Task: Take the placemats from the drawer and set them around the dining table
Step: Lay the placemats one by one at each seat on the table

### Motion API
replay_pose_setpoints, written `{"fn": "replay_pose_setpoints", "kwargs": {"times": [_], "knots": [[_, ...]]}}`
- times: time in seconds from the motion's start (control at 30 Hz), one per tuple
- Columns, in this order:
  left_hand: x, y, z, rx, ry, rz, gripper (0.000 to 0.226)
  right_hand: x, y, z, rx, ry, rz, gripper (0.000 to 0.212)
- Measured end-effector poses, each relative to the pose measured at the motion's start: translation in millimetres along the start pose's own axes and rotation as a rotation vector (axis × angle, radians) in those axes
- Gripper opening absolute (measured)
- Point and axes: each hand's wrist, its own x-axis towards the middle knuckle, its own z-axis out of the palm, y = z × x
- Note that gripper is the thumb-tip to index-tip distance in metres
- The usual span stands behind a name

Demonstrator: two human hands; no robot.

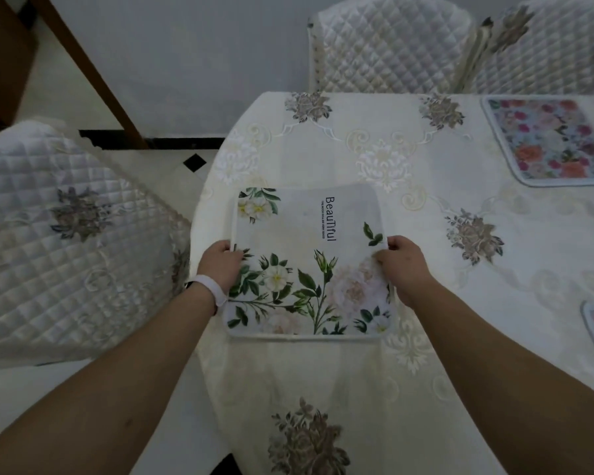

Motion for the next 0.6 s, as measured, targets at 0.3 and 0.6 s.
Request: {"fn": "replay_pose_setpoints", "kwargs": {"times": [0.3, 0.6], "knots": [[-4, -14, 15, 0.167, 0.179, 0.146, 0.023, 22, 14, 0, -0.098, -0.054, -0.027, 0.023], [27, -13, 45, 0.860, -0.024, 0.730, 0.060, 45, -4, 31, -0.656, -0.029, -0.642, 0.045]]}}
